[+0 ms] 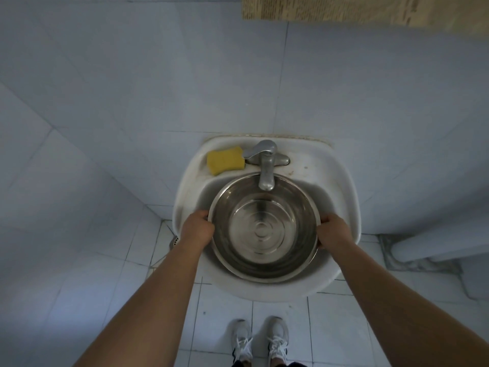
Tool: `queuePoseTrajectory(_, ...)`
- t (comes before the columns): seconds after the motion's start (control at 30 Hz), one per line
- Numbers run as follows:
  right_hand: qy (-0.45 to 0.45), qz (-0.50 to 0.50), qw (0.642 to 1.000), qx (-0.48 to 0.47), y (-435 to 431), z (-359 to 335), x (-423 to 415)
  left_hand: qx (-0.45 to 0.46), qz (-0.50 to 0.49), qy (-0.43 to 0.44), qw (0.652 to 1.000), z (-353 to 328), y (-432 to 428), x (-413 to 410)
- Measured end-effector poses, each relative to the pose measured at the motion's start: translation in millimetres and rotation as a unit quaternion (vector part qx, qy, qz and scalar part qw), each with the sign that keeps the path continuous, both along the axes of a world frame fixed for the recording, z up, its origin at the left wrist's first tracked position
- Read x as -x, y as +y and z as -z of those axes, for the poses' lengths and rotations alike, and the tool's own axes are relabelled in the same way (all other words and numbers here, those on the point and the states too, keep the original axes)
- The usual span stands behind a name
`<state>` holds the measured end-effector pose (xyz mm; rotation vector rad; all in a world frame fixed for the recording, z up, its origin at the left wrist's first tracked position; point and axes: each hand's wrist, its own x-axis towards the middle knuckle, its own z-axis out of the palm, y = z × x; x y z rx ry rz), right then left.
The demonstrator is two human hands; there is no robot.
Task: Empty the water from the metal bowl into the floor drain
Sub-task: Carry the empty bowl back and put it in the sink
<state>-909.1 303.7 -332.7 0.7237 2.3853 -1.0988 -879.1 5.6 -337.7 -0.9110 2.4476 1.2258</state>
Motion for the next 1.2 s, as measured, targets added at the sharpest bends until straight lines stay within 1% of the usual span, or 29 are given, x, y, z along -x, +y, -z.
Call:
queuePoseTrajectory(0.33,-0.017,0.012,0.999,0.026,6,-5,-11,0.012,0.003,0.038,0.999,-4,9,0)
queuePoseTrajectory(0.47,-0.025,0.018,0.999,0.040,9,-5,-13,0.030,0.014,0.029,0.999,-6,12,1)
queuePoseTrajectory(0.77,-0.014,0.023,0.998,0.053,11,-8,-16,0.036,0.024,0.010,0.999,-7,16,-3)
queuePoseTrajectory(1.2,-0.009,0.022,0.999,0.042,10,-8,-19,0.053,0.042,-0.009,0.998,-13,16,-10)
